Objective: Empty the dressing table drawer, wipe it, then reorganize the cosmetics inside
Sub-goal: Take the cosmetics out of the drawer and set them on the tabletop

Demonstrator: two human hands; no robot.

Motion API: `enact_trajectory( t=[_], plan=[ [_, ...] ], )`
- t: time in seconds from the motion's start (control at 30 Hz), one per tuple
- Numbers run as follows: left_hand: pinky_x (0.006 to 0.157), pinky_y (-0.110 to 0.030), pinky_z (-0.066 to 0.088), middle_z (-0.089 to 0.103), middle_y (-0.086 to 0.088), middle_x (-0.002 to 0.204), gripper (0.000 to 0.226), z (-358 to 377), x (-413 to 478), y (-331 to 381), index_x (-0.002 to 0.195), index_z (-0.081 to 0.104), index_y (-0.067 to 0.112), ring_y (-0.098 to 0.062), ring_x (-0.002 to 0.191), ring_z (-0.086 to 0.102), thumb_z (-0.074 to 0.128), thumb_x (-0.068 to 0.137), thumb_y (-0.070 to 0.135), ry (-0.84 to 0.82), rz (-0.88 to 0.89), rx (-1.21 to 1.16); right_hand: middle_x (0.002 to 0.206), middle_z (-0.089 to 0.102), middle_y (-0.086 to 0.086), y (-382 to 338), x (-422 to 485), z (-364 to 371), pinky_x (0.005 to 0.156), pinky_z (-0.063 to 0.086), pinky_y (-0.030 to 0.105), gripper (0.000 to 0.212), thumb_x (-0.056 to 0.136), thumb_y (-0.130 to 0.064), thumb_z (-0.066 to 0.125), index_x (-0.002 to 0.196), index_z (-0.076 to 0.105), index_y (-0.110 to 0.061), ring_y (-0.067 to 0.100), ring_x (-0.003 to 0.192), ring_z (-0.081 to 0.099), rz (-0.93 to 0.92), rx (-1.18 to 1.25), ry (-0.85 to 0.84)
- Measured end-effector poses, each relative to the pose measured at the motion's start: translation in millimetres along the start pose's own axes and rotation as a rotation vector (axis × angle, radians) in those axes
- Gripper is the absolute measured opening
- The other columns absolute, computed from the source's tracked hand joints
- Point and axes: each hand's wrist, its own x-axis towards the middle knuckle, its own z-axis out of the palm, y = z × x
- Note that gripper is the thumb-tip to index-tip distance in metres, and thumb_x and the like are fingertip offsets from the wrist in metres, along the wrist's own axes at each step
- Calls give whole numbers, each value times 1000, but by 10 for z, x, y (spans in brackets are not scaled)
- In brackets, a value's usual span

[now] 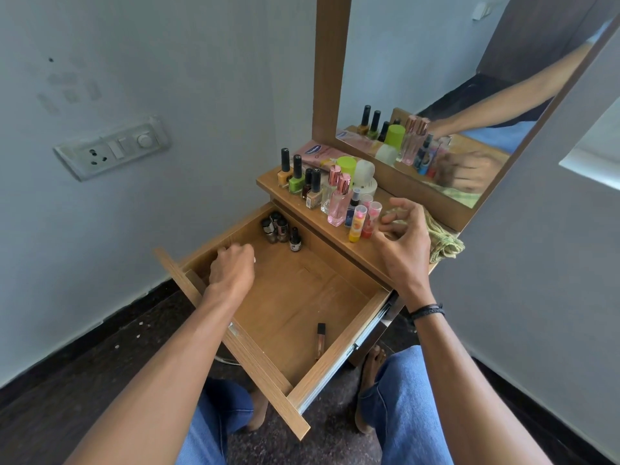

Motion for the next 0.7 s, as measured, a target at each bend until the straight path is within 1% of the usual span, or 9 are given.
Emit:
enact_trajectory(
  t=[0.13, 0.23, 0.33, 0.4, 0.47, 0.5, 0.53, 0.63, 0.7],
  plan=[
    [77, -40, 57, 72, -12, 110, 20, -61, -95, 45, 119, 64, 11, -30, 99, 69, 60, 99, 9, 82, -12, -283, 101, 64, 4, 1, 4, 10, 73, 54, 19, 51, 78, 4, 71, 119, 54, -22, 19, 89, 68, -11, 42, 14],
    [74, -36, 53, 72, -8, 113, 22, -196, -142, 173, 119, 66, 18, -26, 96, 68, 65, 98, 19, 117, -66, -552, 102, 64, 11, -23, -24, 7, 69, 51, 18, 45, 78, 5, 67, 113, 56, -22, 18, 83, 65, -19, 102, 52],
    [79, -38, 56, 72, 2, 109, 16, -345, -171, 333, 108, 69, 29, -24, 94, 70, 73, 92, 28, 167, -21, -856, 100, 64, 8, -55, -78, 0, 69, 49, 22, 31, 76, -5, 62, 104, 60, -18, 13, 81, 60, -91, 115, 80],
    [80, -44, 61, 71, 6, 103, 15, -478, -248, 461, 101, 70, 31, -22, 90, 72, 76, 89, 24, 182, 32, -1092, 99, 63, 3, -64, -146, -7, 70, 50, 25, 22, 79, -10, 62, 100, 63, -13, 11, 83, 60, -177, 54, 54],
    [77, -39, 63, 69, -1, 107, 18, -639, -367, 624, 102, 72, 25, -20, 92, 73, 77, 88, 15, 148, 95, -1289, 101, 63, -1, -48, -258, -13, 71, 54, 30, 22, 83, -4, 67, 104, 68, -12, 11, 85, 62, -230, -22, -17],
    [76, -35, 63, 68, -4, 109, 20, -700, -421, 702, 105, 72, 21, -20, 94, 73, 77, 88, 11, 119, 133, -1349, 103, 64, -3, -44, -320, -17, 73, 55, 30, 25, 85, -4, 72, 108, 70, -14, 12, 87, 63, -236, -49, -61],
    [76, -34, 63, 68, -6, 110, 21, -743, -472, 780, 106, 72, 19, -21, 96, 73, 76, 88, 9, 90, 168, -1385, 105, 64, -6, -48, -378, -21, 74, 56, 28, 28, 86, -8, 77, 112, 71, -17, 12, 88, 64, -234, -68, -104],
    [77, -37, 64, 70, -6, 109, 23, -769, -551, 943, 110, 72, 19, -20, 99, 72, 76, 88, 11, 31, 225, -1397, 106, 68, -11, -94, -463, -40, 75, 54, 18, 35, 85, -28, 82, 118, 73, -21, 8, 90, 66, -239, -126, -191],
    [77, -39, 64, 71, -6, 106, 26, -745, -563, 1014, 113, 73, 17, -19, 99, 72, 76, 88, 12, 8, 222, -1412, 101, 70, -12, -139, -449, -70, 76, 56, 21, 35, 84, -30, 83, 117, 75, -21, 5, 86, 66, -254, -171, -187]
  ],
)
